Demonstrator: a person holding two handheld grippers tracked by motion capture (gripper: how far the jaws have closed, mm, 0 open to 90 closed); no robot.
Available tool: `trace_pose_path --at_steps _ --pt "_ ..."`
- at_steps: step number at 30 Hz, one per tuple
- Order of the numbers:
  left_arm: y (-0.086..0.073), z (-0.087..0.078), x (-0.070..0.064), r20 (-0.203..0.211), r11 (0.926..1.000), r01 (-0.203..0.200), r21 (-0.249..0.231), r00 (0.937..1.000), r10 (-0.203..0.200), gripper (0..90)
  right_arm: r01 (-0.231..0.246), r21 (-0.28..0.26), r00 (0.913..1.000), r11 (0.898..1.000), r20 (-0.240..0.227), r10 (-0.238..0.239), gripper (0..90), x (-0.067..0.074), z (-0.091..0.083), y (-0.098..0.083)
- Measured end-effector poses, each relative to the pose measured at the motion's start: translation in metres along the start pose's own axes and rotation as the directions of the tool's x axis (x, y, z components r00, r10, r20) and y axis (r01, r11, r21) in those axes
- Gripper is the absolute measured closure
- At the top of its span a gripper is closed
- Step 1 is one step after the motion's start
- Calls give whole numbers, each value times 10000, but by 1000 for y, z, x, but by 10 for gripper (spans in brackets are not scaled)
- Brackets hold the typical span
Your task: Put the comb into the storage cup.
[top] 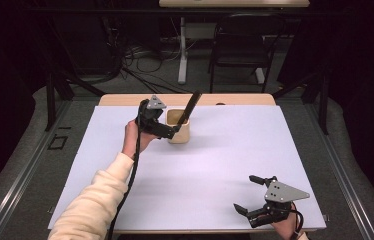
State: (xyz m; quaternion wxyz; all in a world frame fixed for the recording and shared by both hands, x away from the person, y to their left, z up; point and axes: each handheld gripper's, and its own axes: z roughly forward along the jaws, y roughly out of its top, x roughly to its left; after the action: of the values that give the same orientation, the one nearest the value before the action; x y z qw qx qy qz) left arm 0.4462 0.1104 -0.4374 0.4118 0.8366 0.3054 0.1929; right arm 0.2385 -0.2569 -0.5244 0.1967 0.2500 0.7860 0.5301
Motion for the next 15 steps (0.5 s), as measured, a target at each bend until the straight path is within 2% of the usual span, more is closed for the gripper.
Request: trace_pose_path --at_steps 5,15 --pt "-8 -7 2 -81 9999 126 1 9999 -126 0 5 20 10000 10000 -1 -5 0 0 0 0" --pt "-20 -23 2 -330 9996 123 269 9994 -114 0 8 31 10000 10000 -4 -8 0 0 1 0"
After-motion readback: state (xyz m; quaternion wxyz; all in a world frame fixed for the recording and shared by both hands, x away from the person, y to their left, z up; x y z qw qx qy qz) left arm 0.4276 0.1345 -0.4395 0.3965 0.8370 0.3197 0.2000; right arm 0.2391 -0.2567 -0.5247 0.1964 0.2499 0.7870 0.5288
